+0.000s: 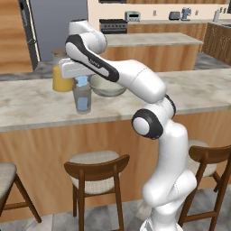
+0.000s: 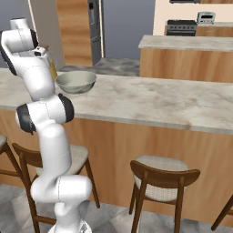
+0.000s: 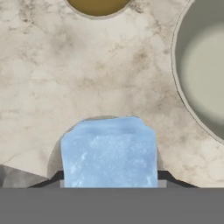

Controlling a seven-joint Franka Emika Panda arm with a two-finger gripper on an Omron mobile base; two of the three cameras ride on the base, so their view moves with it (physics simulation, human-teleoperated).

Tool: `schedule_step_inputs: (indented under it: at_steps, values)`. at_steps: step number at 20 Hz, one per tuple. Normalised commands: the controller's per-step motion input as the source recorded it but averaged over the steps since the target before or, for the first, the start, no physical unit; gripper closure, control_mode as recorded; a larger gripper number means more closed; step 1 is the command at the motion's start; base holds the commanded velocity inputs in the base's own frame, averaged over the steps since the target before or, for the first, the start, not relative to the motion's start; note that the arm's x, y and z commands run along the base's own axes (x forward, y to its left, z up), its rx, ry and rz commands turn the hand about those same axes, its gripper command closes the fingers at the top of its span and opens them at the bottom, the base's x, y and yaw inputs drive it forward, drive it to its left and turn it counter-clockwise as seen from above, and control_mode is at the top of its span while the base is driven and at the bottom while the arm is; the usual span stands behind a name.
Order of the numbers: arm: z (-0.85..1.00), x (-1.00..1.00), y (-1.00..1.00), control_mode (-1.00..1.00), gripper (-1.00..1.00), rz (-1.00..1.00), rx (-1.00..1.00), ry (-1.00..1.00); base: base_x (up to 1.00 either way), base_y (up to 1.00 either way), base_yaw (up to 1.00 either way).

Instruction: There are two ice cubes in the ice bowl. Place both ice cubes in the glass cup.

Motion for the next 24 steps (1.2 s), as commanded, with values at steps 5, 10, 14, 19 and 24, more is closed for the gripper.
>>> schedule_step_inputs:
  at_steps: [5,10,14,19,24]
  values:
    - [0.0,0.05,-0.01,-1.0,-1.0,0.0,0.0,-0.05,0.0,0.0,0.0]
    - [0.0,0.0,-0.09,-1.0,-1.0,0.0,0.0,-0.04,0.0,0.0,0.0]
    - [0.0,-0.02,-0.17,-1.0,-1.0,0.0,0.01,-0.06,0.0,0.0,0.0]
    - [0.19,-0.47,-0.46,-1.0,-1.0,0.0,0.09,-0.02,0.0,0.0,0.0]
    - [0.2,-0.98,-0.69,-1.0,-1.0,0.0,0.12,-0.03,0.0,0.0,0.0]
